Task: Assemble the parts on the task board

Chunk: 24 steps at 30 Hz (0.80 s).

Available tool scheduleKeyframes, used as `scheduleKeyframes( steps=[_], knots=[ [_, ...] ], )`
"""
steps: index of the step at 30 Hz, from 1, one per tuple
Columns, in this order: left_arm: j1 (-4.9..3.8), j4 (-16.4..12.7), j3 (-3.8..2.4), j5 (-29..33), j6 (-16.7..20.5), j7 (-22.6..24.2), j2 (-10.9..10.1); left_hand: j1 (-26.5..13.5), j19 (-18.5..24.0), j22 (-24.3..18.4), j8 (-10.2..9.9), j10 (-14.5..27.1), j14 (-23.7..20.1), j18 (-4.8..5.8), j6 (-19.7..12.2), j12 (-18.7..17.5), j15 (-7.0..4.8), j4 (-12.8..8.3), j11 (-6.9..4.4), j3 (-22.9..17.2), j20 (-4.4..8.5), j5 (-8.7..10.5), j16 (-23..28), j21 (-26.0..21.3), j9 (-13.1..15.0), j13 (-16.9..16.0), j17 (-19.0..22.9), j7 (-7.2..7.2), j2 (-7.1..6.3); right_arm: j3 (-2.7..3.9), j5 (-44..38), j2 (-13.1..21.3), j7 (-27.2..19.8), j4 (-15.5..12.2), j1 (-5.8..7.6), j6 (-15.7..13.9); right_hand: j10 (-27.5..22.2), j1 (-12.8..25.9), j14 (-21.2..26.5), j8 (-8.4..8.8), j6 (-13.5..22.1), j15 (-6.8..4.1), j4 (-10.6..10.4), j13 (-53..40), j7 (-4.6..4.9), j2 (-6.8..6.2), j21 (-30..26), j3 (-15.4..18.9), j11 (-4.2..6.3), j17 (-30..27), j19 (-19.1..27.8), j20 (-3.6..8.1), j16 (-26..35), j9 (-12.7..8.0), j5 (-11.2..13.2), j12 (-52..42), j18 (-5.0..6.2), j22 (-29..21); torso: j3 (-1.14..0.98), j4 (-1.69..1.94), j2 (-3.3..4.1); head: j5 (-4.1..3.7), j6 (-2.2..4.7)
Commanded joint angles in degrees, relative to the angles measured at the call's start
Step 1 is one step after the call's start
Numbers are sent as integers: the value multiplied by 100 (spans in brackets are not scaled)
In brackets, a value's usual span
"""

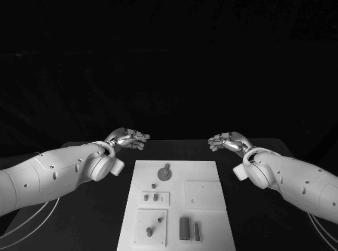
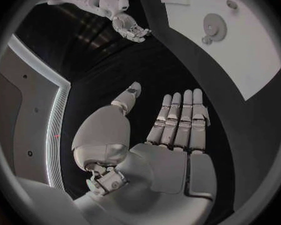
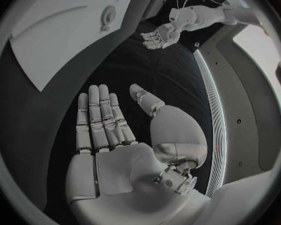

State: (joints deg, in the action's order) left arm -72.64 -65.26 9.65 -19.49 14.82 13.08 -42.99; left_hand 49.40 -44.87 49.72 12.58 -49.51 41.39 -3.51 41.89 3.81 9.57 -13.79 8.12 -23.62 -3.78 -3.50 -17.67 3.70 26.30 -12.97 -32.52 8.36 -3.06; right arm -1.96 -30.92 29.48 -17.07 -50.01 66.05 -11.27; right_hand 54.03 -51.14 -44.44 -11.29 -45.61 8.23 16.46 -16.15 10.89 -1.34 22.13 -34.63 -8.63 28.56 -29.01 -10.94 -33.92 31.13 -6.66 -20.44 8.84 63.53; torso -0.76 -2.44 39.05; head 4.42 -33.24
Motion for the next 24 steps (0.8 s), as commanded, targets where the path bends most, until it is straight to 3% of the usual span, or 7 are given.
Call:
scheduleKeyframes(
  steps=[1, 6, 17, 18, 20, 21, 24],
  knots=[
    [-9, 159, -17, 615, -133, 379, 63, -82, 328, -165, -54, 209, -258, 128, -157, -12, 29, -56, -58, 13, -61, 15, 199, -14, 0, 150, 125, -66, -9, 61, 690, -94, -338, 208, -1, 347, -116, 14, 252, 15, 103, 113, -11, 247, -8, 101, -166, 107, -78, -180, 188, -46, 429, -48, -26, 351, -92, -49, -17, -25, -33, 11, 141],
    [-8, 562, -37, 716, -252, 432, 304, -87, 439, -295, -46, 291, -337, 182, -255, -4, 26, -59, -115, 8, -64, 10, 275, 4, 28, 273, 209, -100, 28, 98, 854, -149, -359, 320, -13, 471, -199, 79, 446, 11, 210, 145, -37, 531, -10, 159, -329, 213, -111, -386, 349, -91, 801, -113, -30, 664, -131, -78, -14, 2, -78, 12, 209],
    [15, 636, -36, 713, -436, 465, 445, -82, 378, -380, 12, 249, -321, 181, -243, 13, 35, -65, -121, 5, -53, 6, 286, 15, 71, 353, 257, -81, 89, 112, 934, -106, -337, 281, -17, 570, -203, 149, 470, 12, 234, 161, -79, 578, 30, 178, -368, 259, -145, -423, 388, -102, 857, -127, -30, 711, -142, -87, -25, 13, -93, 11, 302],
    [6, 607, -33, 603, -206, 305, 381, -4940, 4487, -4972, -1258, 4951, -4139, 351, -4189, -381, -957, 1379, -812, 2362, 378, 350, 1767, -370, -2630, 1297, 3252, -836, 306, 107, 793, -118, -241, 283, -17, 358, -5403, 5114, 4444, 1129, 4561, -823, -1646, 1615, -1089, 134, -2213, 3463, 863, -2856, 2901, 1094, 3392, -3113, 666, 2044, -884, -2008, -24, 9, -96, 16, 281],
    [24, 563, -46, 622, -160, 324, 373, -4940, 4487, -4972, -1258, 4951, -4139, 351, -4189, -381, -957, 1379, -812, 2362, 378, 350, 1767, -370, -2630, 1297, 3252, -836, 306, 108, 818, -101, -252, 237, -23, 319, -5403, 5114, 4444, 1129, 4561, -823, -1646, 1615, -1089, 134, -2213, 3463, 863, -2856, 2901, 1094, 3392, -3113, 666, 2044, -884, -2271, -21, 16, -119, 1, 268],
    [40, 525, -58, 639, -121, 341, 366, -4940, 4487, -4972, -1258, 4951, -4139, 351, -4189, -381, -957, 1379, -812, 2362, 378, 350, 1767, -370, -2630, 1297, 3252, -836, 306, 109, 839, -86, -262, 198, -28, 286, -5403, 5114, 4444, 1129, 4561, -823, -1646, 1615, -1089, 134, -2213, 3463, 863, -2856, 2901, 1094, 3392, -3113, 666, 2044, -884, -6353, -18, 23, -138, -12, 257],
    [129, 303, -125, 736, 105, 440, 327, -4940, 4487, -4972, -1258, 4951, -4139, 351, -4189, -381, -957, 1379, -812, 2362, 378, 350, 1767, -370, -2630, 1297, 3252, -836, 306, 113, 960, 1, -316, -28, -58, 93, -5403, 5114, 4444, 1129, 4561, -823, -1646, 1615, -1089, 134, -2213, 3463, 863, -2856, 2901, 1094, 3392, -3113, 666, 2044, -884, -6353, -2, 62, -252, -87, 193]
  ],
)
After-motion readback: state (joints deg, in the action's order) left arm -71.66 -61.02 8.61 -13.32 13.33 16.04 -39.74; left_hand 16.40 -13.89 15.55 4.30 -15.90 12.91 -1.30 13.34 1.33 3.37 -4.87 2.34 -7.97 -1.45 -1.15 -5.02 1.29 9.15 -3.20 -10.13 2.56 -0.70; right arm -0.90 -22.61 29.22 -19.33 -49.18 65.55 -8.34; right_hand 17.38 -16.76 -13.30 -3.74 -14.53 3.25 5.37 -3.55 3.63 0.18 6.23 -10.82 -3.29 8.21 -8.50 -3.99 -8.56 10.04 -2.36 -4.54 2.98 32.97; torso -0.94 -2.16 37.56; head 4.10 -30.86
